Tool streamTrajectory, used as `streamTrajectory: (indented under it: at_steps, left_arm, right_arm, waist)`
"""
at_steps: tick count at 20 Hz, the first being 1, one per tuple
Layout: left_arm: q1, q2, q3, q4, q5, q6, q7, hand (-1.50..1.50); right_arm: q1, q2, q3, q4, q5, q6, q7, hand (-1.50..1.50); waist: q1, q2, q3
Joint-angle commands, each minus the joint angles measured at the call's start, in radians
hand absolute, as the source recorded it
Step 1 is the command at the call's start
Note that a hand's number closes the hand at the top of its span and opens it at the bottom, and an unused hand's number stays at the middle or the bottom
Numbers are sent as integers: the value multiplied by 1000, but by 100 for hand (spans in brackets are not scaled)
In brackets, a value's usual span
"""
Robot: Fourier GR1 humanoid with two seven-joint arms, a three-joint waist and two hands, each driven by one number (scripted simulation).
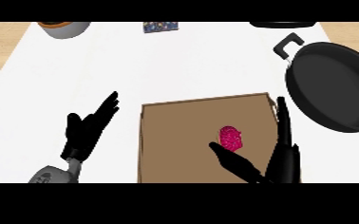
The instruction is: Pick the cupcake from the tray and place it in the pot
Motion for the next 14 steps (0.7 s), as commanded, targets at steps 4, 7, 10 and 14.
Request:
streamTrajectory:
  at_steps: [4, 7, 10, 14]
  left_arm:
    - [-31, 0, 21, 39, -4, -46, -21, 0]
    - [3, -34, -16, 25, -34, -25, -31, 0]
    - [-15, -33, 12, 53, -39, -39, -24, 0]
    - [-7, -37, 64, -16, -36, -52, 65, 0]
  right_arm:
    - [-132, 18, 4, -43, -17, 234, 399, -150]
    - [-134, 6, -32, -42, -91, 399, 434, -150]
    - [-127, 18, 3, 67, -109, 356, 392, -150]
    - [-61, 18, -10, 128, -90, 276, 296, -150]
  waist:
    - [22, 6, 4]
    - [26, 6, 5]
    - [21, 6, 6]
    - [18, 4, 6]
